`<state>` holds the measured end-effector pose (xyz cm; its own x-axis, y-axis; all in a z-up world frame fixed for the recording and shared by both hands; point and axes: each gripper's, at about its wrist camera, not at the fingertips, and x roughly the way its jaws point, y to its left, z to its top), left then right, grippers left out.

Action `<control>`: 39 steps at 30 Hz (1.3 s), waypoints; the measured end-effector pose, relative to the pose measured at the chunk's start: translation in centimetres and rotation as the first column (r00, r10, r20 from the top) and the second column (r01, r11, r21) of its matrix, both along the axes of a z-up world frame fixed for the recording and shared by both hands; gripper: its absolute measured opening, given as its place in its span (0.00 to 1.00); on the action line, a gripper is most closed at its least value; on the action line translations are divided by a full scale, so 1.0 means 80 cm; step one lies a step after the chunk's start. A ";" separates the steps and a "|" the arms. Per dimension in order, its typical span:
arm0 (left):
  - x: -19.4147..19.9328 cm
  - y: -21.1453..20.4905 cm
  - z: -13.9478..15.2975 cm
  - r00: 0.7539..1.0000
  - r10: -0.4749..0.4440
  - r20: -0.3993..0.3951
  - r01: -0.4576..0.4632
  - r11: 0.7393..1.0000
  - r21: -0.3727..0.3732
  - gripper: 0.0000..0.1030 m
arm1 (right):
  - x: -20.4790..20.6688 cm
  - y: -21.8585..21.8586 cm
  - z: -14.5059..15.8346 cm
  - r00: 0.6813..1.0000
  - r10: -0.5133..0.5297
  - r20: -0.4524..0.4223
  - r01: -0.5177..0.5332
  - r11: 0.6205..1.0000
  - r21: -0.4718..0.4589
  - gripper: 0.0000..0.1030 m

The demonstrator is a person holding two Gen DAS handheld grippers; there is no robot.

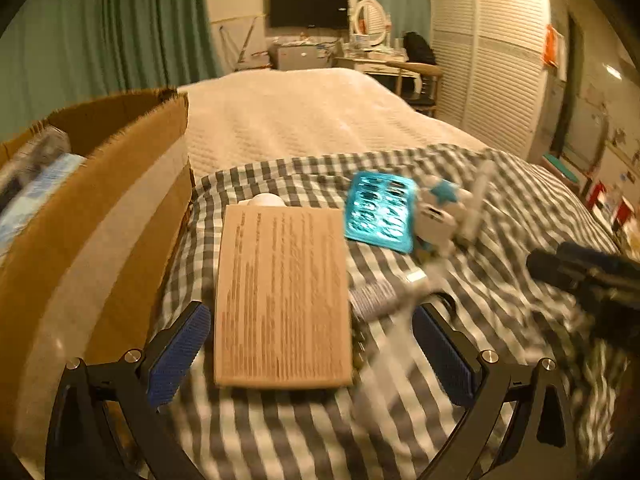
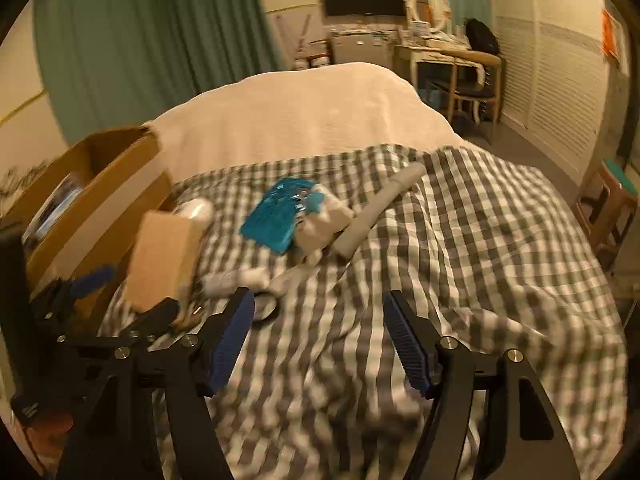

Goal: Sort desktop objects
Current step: 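Grasp the printed leaflet with the left gripper while the right grasps the white toy, then drop the leaflet and white toy into the cardboard box with both grippers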

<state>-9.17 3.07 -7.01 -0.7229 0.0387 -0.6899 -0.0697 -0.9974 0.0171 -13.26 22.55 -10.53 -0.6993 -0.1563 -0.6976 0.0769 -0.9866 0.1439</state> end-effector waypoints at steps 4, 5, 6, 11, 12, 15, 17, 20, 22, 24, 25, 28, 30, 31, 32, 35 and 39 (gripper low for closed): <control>-0.024 -0.015 -0.026 0.997 0.003 0.071 -0.006 0.999 0.048 1.00 | -0.044 -0.005 -0.018 0.999 -0.020 -0.030 0.020 1.000 -0.003 0.65; -0.026 -0.017 -0.032 0.996 -0.002 0.090 -0.003 0.998 0.063 0.96 | -0.054 -0.007 -0.019 0.999 -0.022 -0.036 0.022 1.000 -0.006 0.65; -0.027 -0.020 -0.039 0.994 -0.003 0.112 -0.005 0.997 0.075 0.86 | -0.065 -0.009 -0.021 0.999 -0.025 -0.040 0.024 1.000 -0.014 0.65; -0.031 -0.033 -0.047 0.988 -0.005 0.153 -0.016 0.991 0.135 0.73 | -0.130 -0.028 -0.036 0.997 -0.074 -0.024 0.074 0.997 0.016 0.65; -0.029 -0.032 -0.046 0.989 -0.010 0.148 -0.010 0.991 0.132 0.73 | -0.143 -0.030 -0.047 0.995 -0.094 0.017 0.094 0.996 0.006 0.65; -0.018 -0.028 -0.035 0.994 -0.015 0.111 0.004 0.995 0.105 0.72 | -0.150 -0.038 -0.060 0.993 -0.111 0.042 0.110 0.994 0.023 0.58; -0.013 -0.027 -0.026 0.996 -0.020 0.092 0.011 0.995 0.102 0.72 | -0.134 -0.037 -0.051 0.994 -0.111 0.017 0.110 0.993 0.029 0.58; -0.002 -0.025 -0.006 0.998 -0.035 0.055 0.029 0.993 0.118 0.72 | -0.103 -0.032 -0.027 0.996 -0.088 0.008 0.088 0.996 0.022 0.58; 0.010 -0.025 0.014 0.998 -0.056 0.023 0.052 0.990 0.134 0.72 | -0.073 -0.028 -0.002 0.997 -0.075 -0.001 0.075 0.997 0.013 0.58; 0.024 -0.026 0.034 0.998 -0.066 -0.010 0.067 0.988 0.143 0.72 | -0.047 -0.026 0.020 0.999 -0.048 0.008 0.048 0.999 0.001 0.58; 0.036 -0.029 0.049 0.997 -0.067 -0.034 0.071 0.985 0.155 0.72 | -0.026 -0.028 0.035 0.999 -0.031 0.008 0.031 0.999 0.006 0.58; 0.061 -0.041 0.081 0.995 -0.072 -0.067 0.084 0.977 0.196 0.72 | 0.026 -0.043 0.068 1.000 -0.012 -0.020 0.012 1.000 0.023 0.58; 0.076 -0.052 0.103 0.993 -0.084 -0.088 0.100 0.974 0.204 0.73 | 0.058 -0.055 0.084 0.999 -0.011 -0.039 0.010 1.000 -0.009 0.58; 0.082 -0.056 0.111 0.992 -0.080 -0.099 0.099 0.975 0.198 0.72 | 0.070 -0.066 0.090 0.999 -0.012 -0.047 0.010 0.999 -0.037 0.58; 0.092 -0.066 0.125 0.992 -0.046 -0.121 0.066 0.984 0.166 0.72 | 0.075 -0.078 0.094 0.999 0.001 -0.043 -0.004 0.999 -0.054 0.57; 0.112 -0.108 0.161 0.986 -0.041 -0.159 0.075 0.973 0.218 0.72 | 0.094 -0.102 0.117 0.995 -0.004 -0.104 -0.008 0.993 -0.120 0.58; 0.132 -0.171 0.201 0.975 -0.008 -0.221 0.044 0.987 0.157 0.72 | 0.105 -0.147 0.134 0.990 0.038 -0.138 -0.053 0.993 -0.107 0.58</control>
<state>1.42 -10.62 9.03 -0.8528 0.1562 -0.4984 -0.1078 -0.9863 -0.1247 -4.89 10.77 0.18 -0.7762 -0.2609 -0.5739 0.1479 -0.9603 0.2366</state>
